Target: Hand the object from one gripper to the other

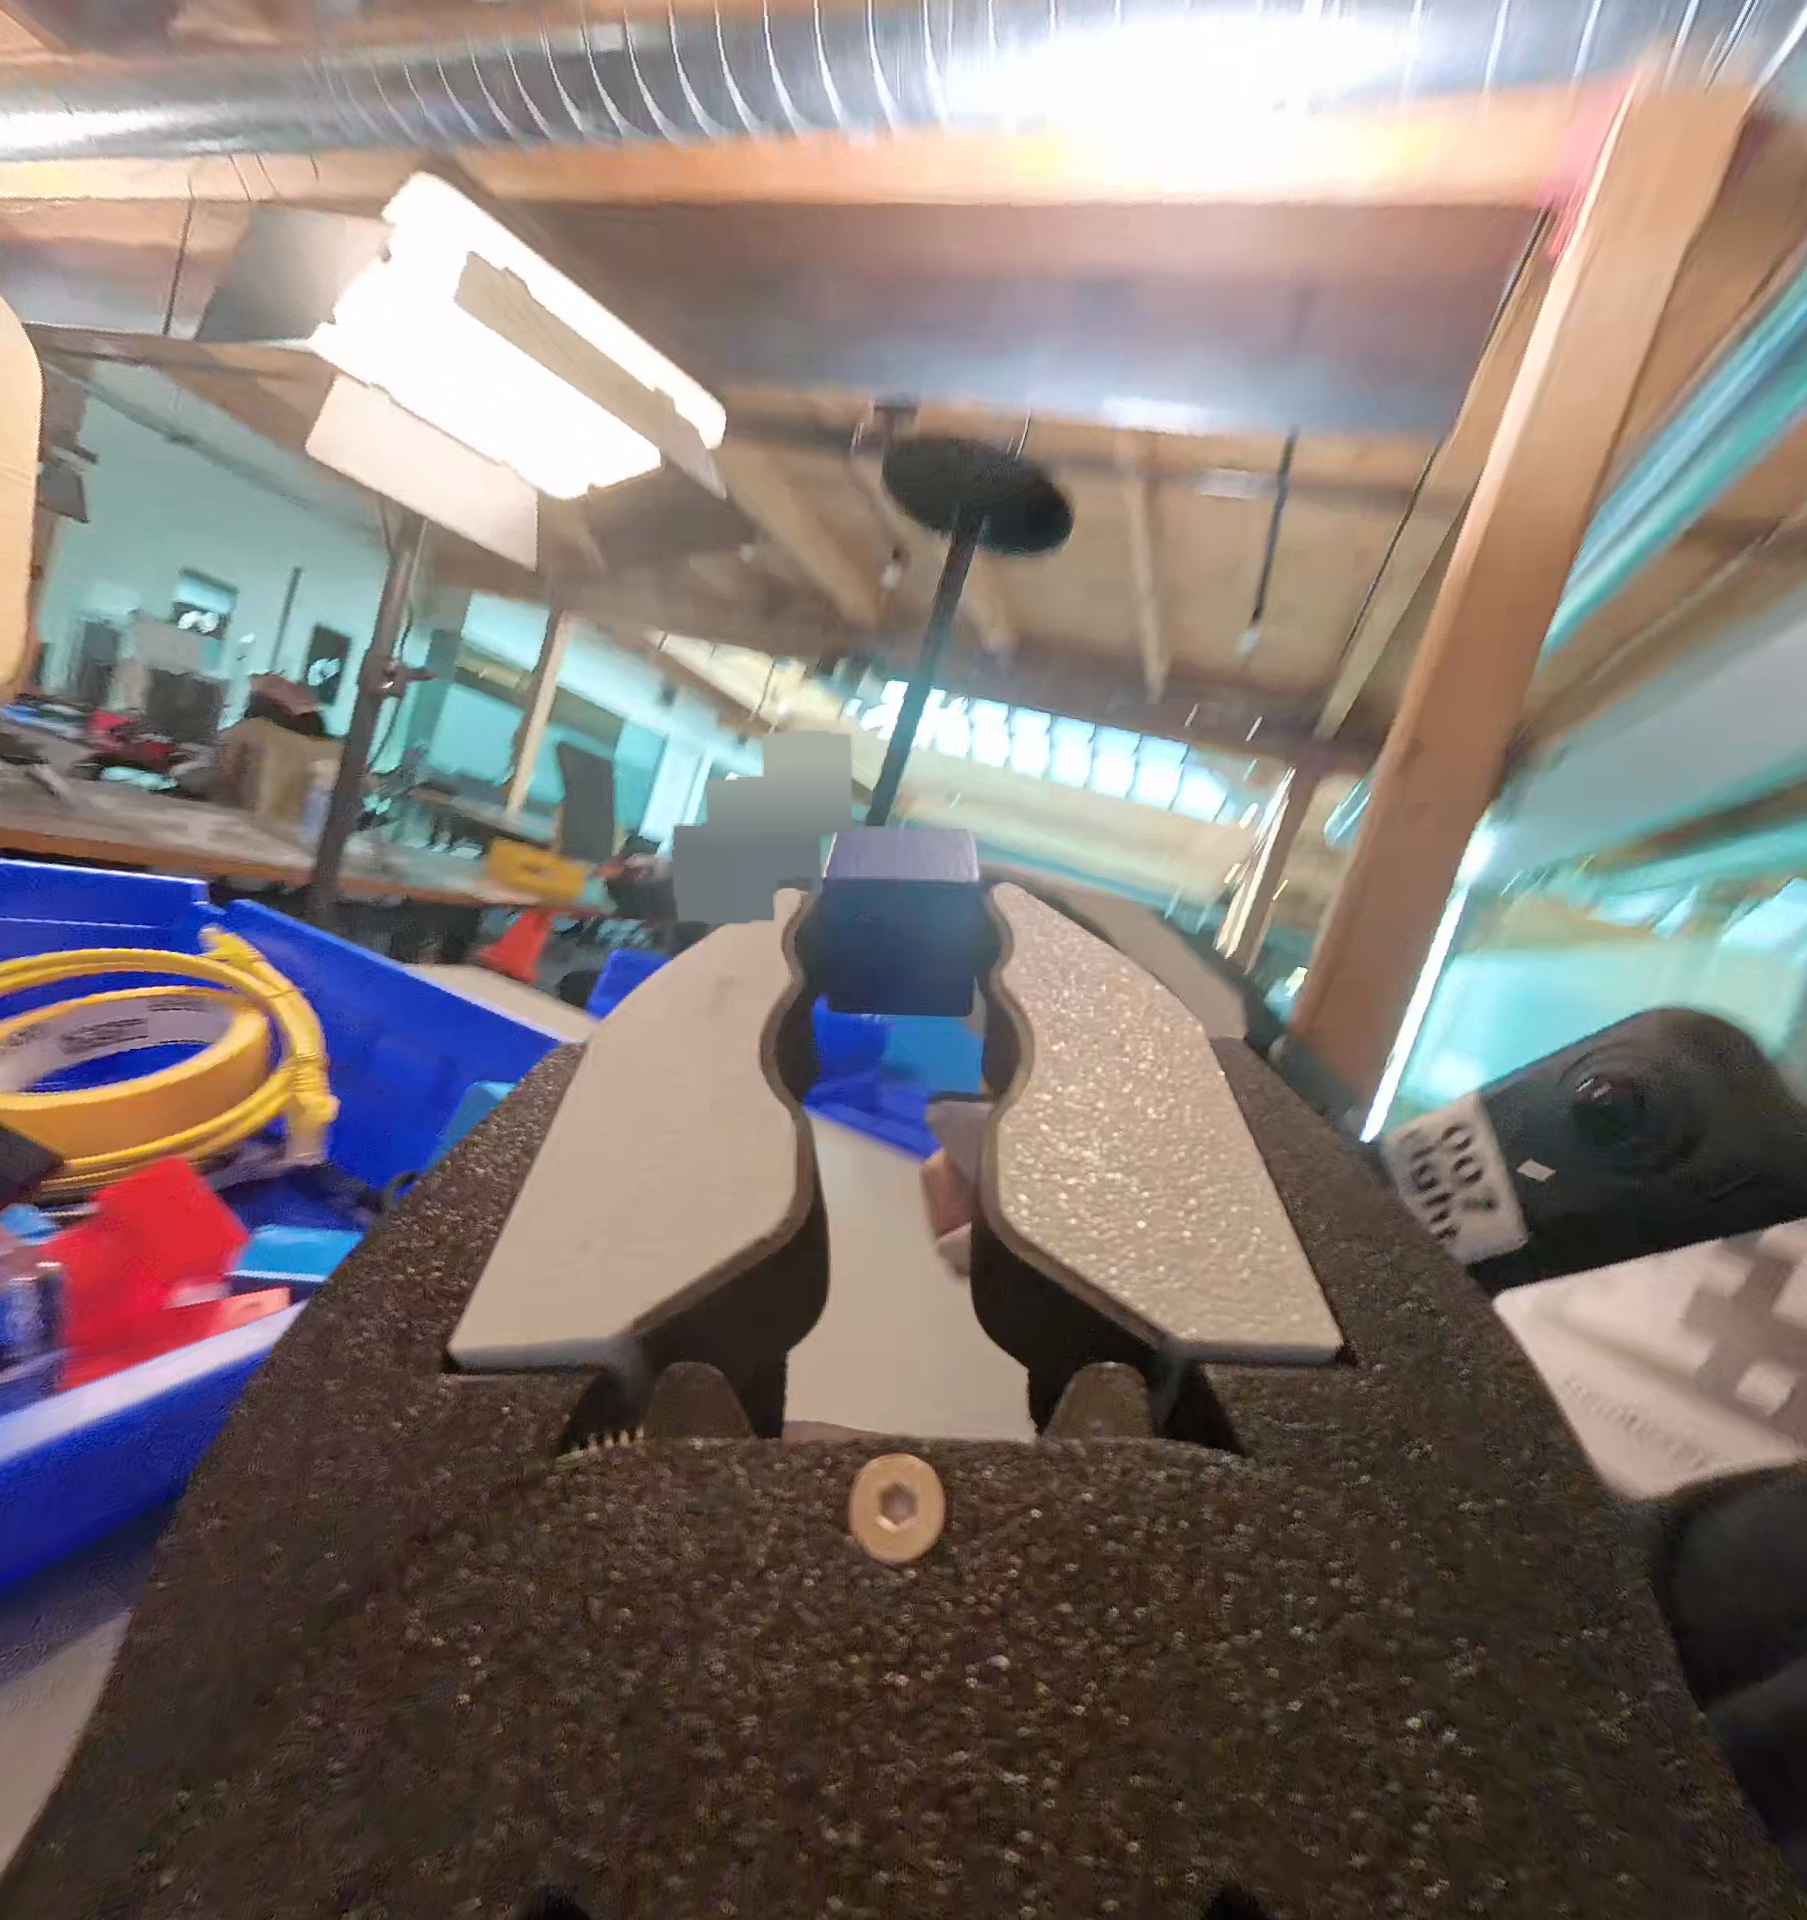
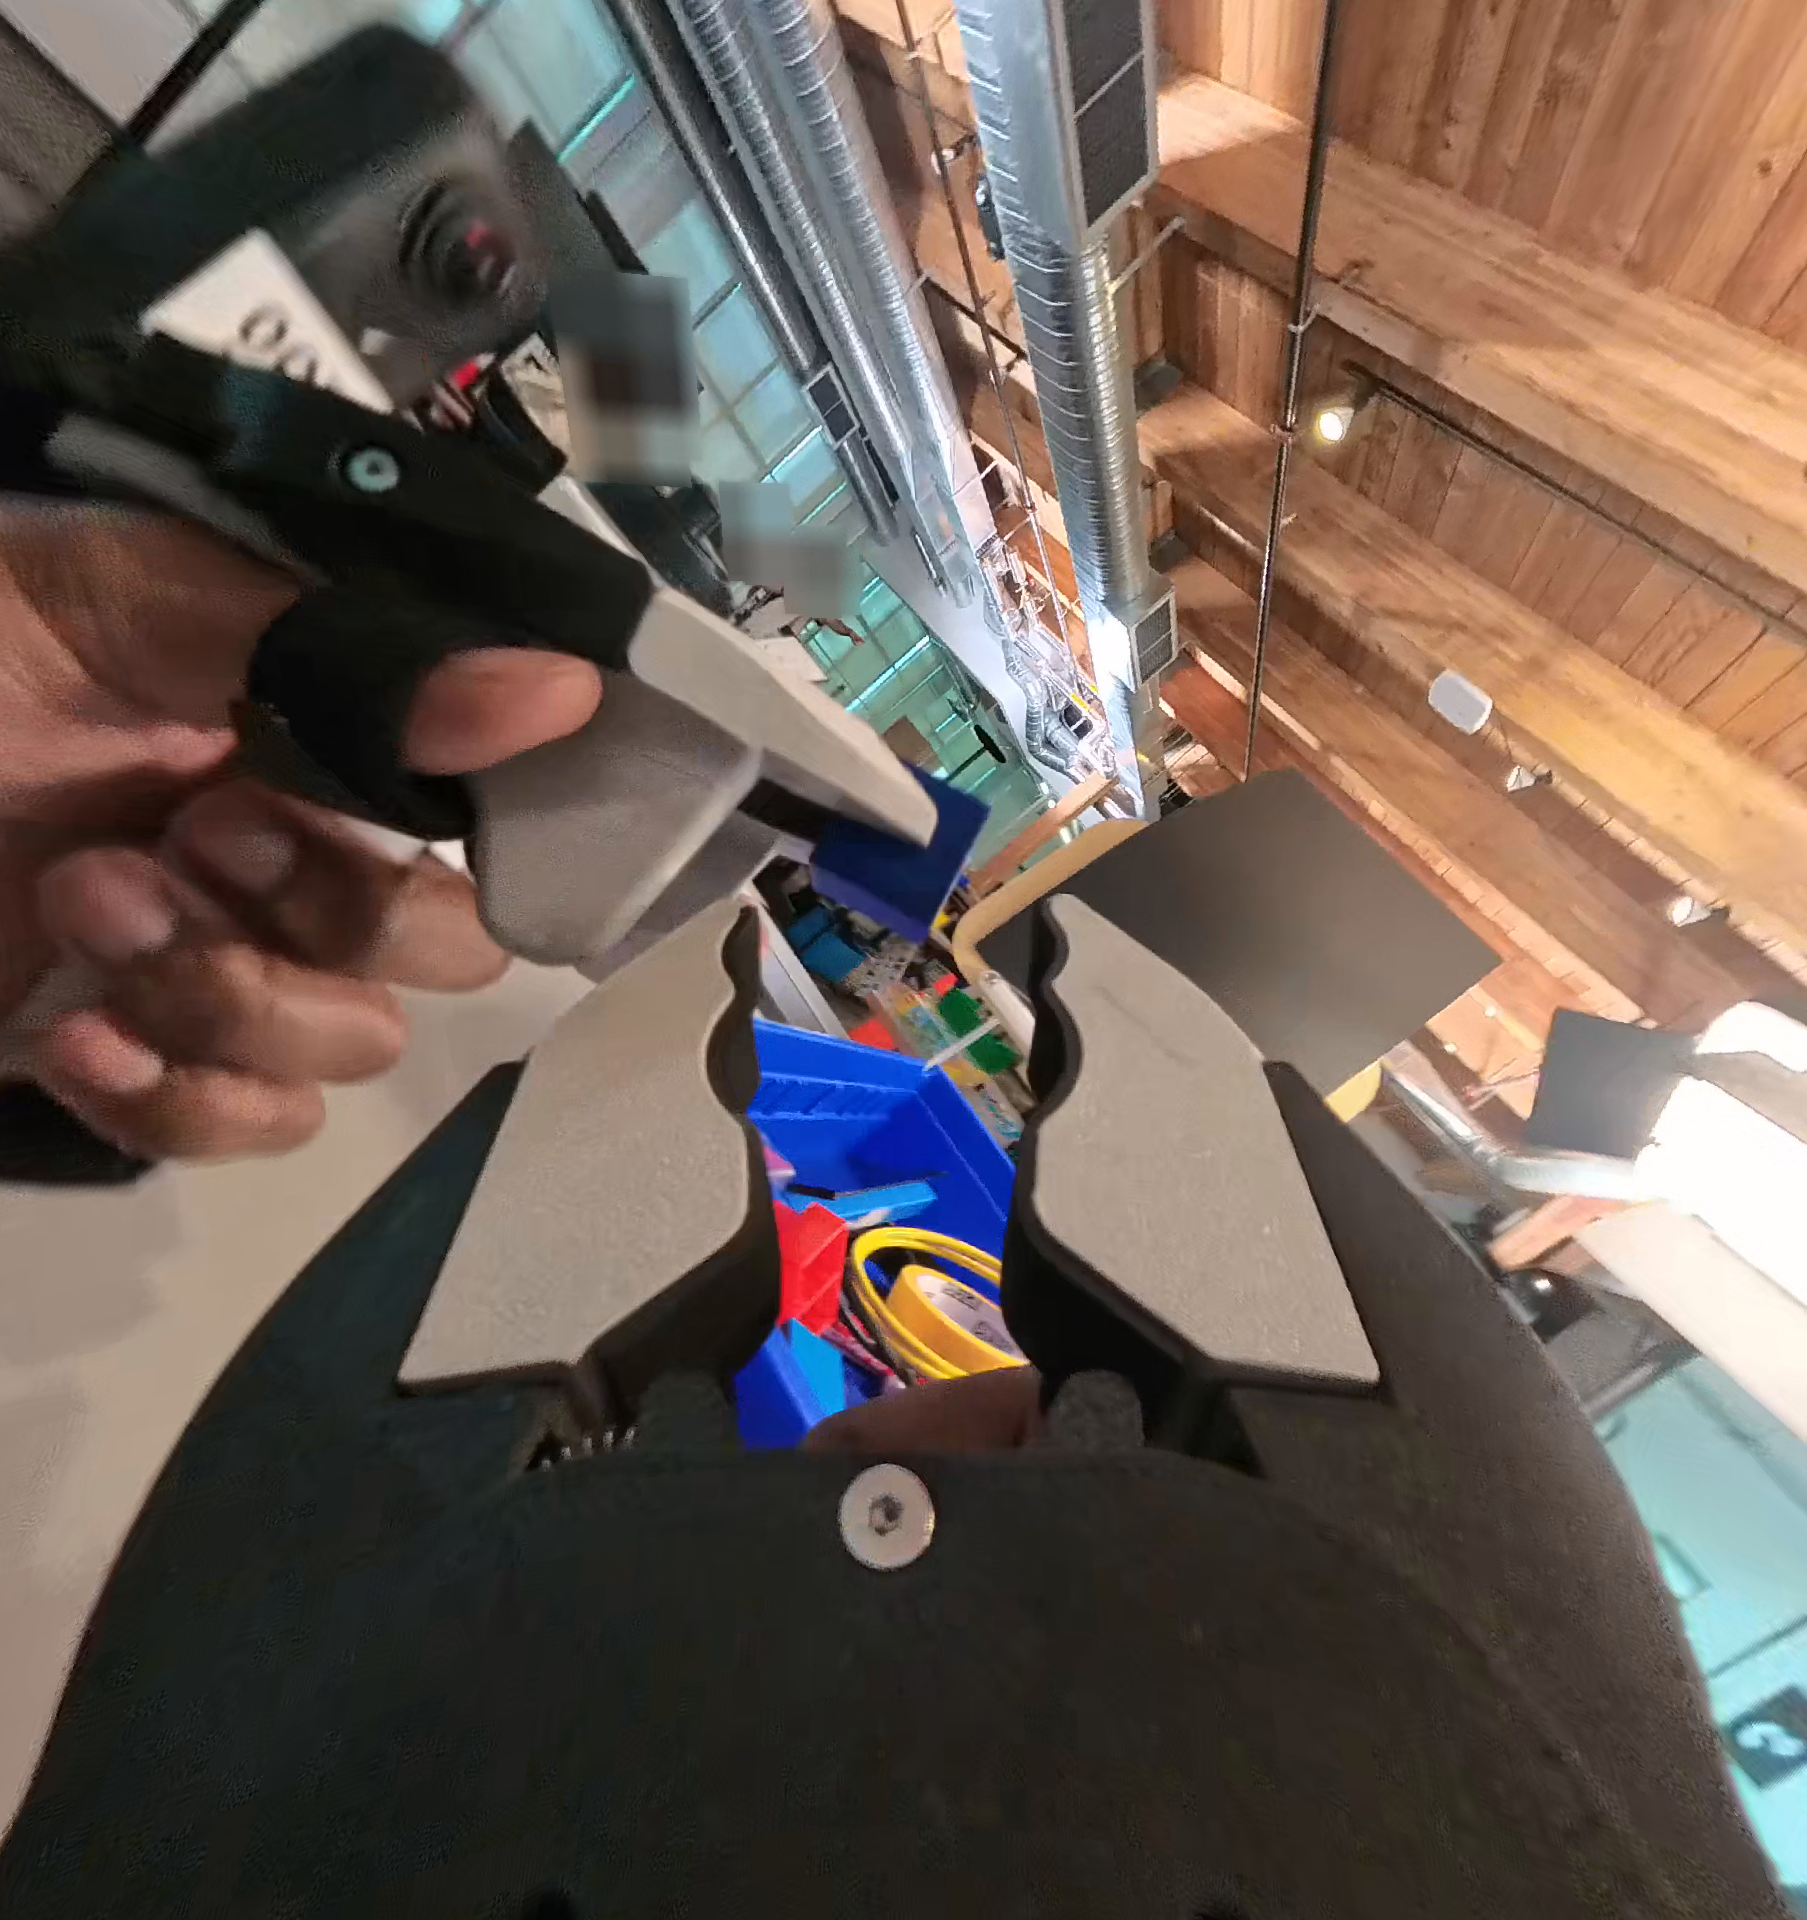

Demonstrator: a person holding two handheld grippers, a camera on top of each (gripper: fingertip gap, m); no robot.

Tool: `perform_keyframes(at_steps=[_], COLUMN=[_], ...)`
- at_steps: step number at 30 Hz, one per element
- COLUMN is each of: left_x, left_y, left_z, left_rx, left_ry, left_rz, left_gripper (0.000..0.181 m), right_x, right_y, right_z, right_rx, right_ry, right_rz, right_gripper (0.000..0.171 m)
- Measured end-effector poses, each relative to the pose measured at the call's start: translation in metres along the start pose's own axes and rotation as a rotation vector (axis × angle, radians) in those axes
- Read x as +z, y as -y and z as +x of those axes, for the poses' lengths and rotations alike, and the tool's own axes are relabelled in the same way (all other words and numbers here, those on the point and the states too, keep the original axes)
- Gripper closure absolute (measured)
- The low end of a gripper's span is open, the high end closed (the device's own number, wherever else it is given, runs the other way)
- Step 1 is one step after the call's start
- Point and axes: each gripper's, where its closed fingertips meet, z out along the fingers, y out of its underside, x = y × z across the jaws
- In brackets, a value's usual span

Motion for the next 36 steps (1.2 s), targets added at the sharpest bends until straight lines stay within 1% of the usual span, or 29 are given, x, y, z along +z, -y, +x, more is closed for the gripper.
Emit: perform_keyframes(at_steps=[2, 4, 7, 9, 10, 12, 15, 18, 20, 23, 25, 27, 31, 33, 36], left_x=[-0.003, -0.005, -0.003, 0.000, 0.001, 0.001, 0.002, 0.003, 0.003, 0.000, -0.003, -0.007, -0.009, -0.008, -0.006], left_y=[0.004, 0.001, -0.013, -0.018, -0.021, -0.024, -0.029, -0.033, -0.035, -0.028, -0.020, -0.014, -0.011, -0.012, -0.020], left_z=[-0.005, -0.010, -0.016, -0.012, -0.010, -0.008, -0.005, -0.005, -0.003, -0.005, -0.008, -0.007, 0.001, 0.009, 0.011], left_rx=[-0.132, -0.230, -0.357, -0.415, -0.421, -0.413, -0.387, -0.331, -0.254, -0.021, 0.133, 0.281, 0.616, 0.760, 0.941], left_ry=[-0.035, -0.065, -0.093, -0.134, -0.139, -0.141, -0.146, -0.135, -0.123, -0.071, -0.022, 0.012, 0.076, 0.083, 0.123], left_rz=[0.110, 0.156, 0.136, 0.114, 0.103, 0.084, 0.033, -0.028, -0.067, -0.074, -0.065, -0.053, -0.041, -0.020, -0.045], left_gripper=[0.153, 0.153, 0.153, 0.153, 0.153, 0.153, 0.153, 0.153, 0.153, 0.148, 0.144, 0.140, 0.134, 0.132, 0.130], right_x=[0.002, 0.006, 0.009, 0.010, 0.010, 0.009, 0.006, 0.004, 0.002, 0.000, -0.001, -0.002, -0.004, -0.005, -0.007], right_y=[-0.004, -0.011, -0.017, -0.020, -0.020, -0.019, -0.019, -0.022, -0.023, -0.025, -0.025, -0.023, -0.014, -0.010, -0.004], right_z=[-0.001, -0.005, -0.015, -0.018, -0.018, -0.014, -0.008, -0.008, -0.006, -0.002, 0.002, 0.005, 0.006, 0.004, -0.002], right_rx=[0.048, 0.056, 0.022, -0.007, -0.015, -0.016, 0.003, 0.003, 0.036, 0.195, 0.371, 0.592, 1.022, 1.172, 1.326], right_ry=[-0.010, -0.004, 0.013, 0.012, 0.001, -0.020, -0.032, 0.001, 0.023, 0.076, 0.125, 0.197, 0.346, 0.422, 0.537], right_rz=[-0.002, -0.023, -0.040, -0.046, -0.046, -0.037, -0.012, -0.009, -0.008, -0.002, 0.013, 0.044, 0.136, 0.176, 0.213], right_gripper=[0.122, 0.122, 0.123, 0.125, 0.124, 0.128, 0.144, 0.144, 0.144, 0.144, 0.144, 0.144, 0.144, 0.144, 0.144])
